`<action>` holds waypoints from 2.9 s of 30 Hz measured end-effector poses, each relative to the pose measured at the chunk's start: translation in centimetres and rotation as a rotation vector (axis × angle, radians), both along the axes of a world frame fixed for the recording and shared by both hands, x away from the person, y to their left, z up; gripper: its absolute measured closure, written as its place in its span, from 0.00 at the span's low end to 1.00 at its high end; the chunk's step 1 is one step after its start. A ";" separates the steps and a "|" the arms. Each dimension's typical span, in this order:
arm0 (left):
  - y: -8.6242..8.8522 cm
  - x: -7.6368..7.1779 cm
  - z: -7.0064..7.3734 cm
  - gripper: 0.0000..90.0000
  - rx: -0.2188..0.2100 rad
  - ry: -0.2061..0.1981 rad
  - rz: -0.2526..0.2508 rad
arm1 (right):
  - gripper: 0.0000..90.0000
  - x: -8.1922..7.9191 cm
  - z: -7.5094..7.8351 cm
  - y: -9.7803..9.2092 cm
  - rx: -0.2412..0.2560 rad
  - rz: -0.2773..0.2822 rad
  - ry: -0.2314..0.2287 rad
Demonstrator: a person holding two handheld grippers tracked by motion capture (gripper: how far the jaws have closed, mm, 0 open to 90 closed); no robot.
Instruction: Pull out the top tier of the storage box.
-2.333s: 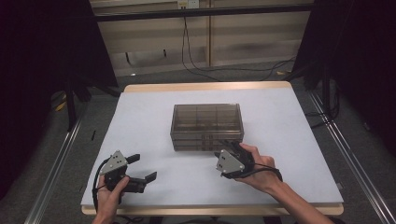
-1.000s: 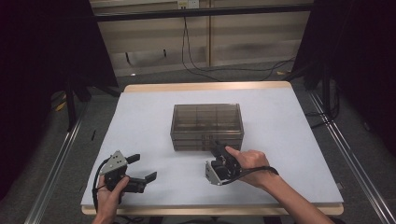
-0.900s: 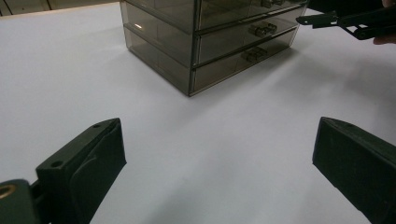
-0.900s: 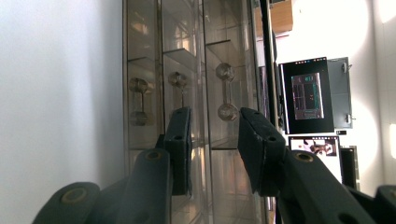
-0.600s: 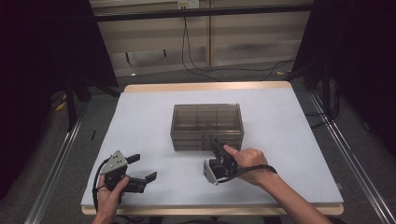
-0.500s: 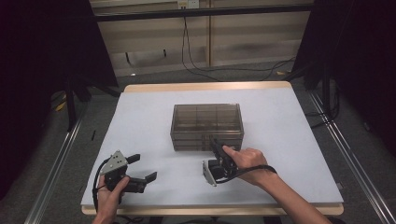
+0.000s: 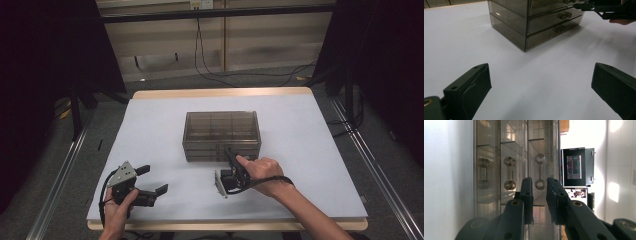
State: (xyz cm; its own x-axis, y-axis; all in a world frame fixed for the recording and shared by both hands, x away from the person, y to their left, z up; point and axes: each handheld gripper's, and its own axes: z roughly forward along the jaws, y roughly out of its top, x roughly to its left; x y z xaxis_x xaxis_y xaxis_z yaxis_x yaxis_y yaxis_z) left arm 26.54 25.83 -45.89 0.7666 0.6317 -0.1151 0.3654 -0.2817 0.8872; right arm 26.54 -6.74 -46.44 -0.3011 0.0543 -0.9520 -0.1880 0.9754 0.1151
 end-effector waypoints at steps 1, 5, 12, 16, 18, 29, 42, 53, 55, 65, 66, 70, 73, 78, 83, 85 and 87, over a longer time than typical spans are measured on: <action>0.0 0.0 0.0 0.03 0.002 0.000 0.000 | 0.87 0.0 -0.2 0.1 0.004 -0.004 -0.013; 0.0 0.0 0.0 0.03 -0.008 0.002 0.000 | 0.89 0.0 -0.3 0.3 0.001 -0.018 -0.037; 0.0 0.0 0.0 0.03 0.003 0.001 0.004 | 0.90 -0.2 -0.6 0.6 0.000 -0.046 -0.050; 0.0 0.0 0.0 0.03 -0.003 0.003 0.004 | 0.89 -0.1 -0.7 0.7 -0.006 -0.039 -0.063; 0.0 0.0 0.0 0.03 -0.001 0.004 0.004 | 0.88 -0.1 -0.8 0.7 -0.017 -0.034 -0.072; 0.1 0.0 0.0 0.03 -0.002 0.001 0.005 | 0.91 -0.3 -1.2 1.1 -0.038 -0.058 -0.105; 0.1 0.0 0.0 0.03 -0.006 0.002 0.002 | 0.91 -0.4 -1.1 1.3 -0.002 -0.085 -0.086; 0.2 0.0 0.0 0.03 -0.007 -0.001 0.003 | 0.91 -0.7 -1.0 1.3 0.013 -0.082 -0.074; 0.2 0.0 0.0 0.03 -0.010 0.000 0.004 | 0.91 -0.8 -0.9 1.3 0.010 -0.075 -0.076; 0.2 0.0 0.0 0.03 -0.008 -0.002 0.006 | 0.91 -1.5 -0.8 1.2 0.007 -0.064 -0.074; 0.2 0.0 0.0 0.03 -0.009 0.000 0.012 | 0.91 -1.5 -0.8 1.2 0.009 -0.064 -0.073; 0.2 -0.1 0.1 0.03 -0.007 -0.005 0.008 | 0.91 -1.7 -0.7 1.1 0.014 -0.070 -0.066; 0.2 0.0 0.1 0.03 -0.007 -0.006 0.006 | 0.91 -1.9 -0.7 1.1 0.005 -0.055 -0.070; 0.2 0.0 0.1 0.03 -0.007 -0.005 0.006 | 0.91 -2.2 -0.6 1.1 0.005 -0.056 -0.068; 0.2 0.0 0.1 0.03 -0.004 -0.006 0.006 | 0.90 -2.3 -0.6 1.1 0.016 -0.052 -0.063; 0.2 -0.1 0.1 0.03 -0.002 -0.005 0.006 | 0.90 -2.3 -0.5 1.1 0.022 -0.055 -0.056; 0.2 0.0 0.1 0.03 -0.003 -0.005 0.005 | 0.90 -2.4 -0.5 1.0 0.016 -0.052 -0.058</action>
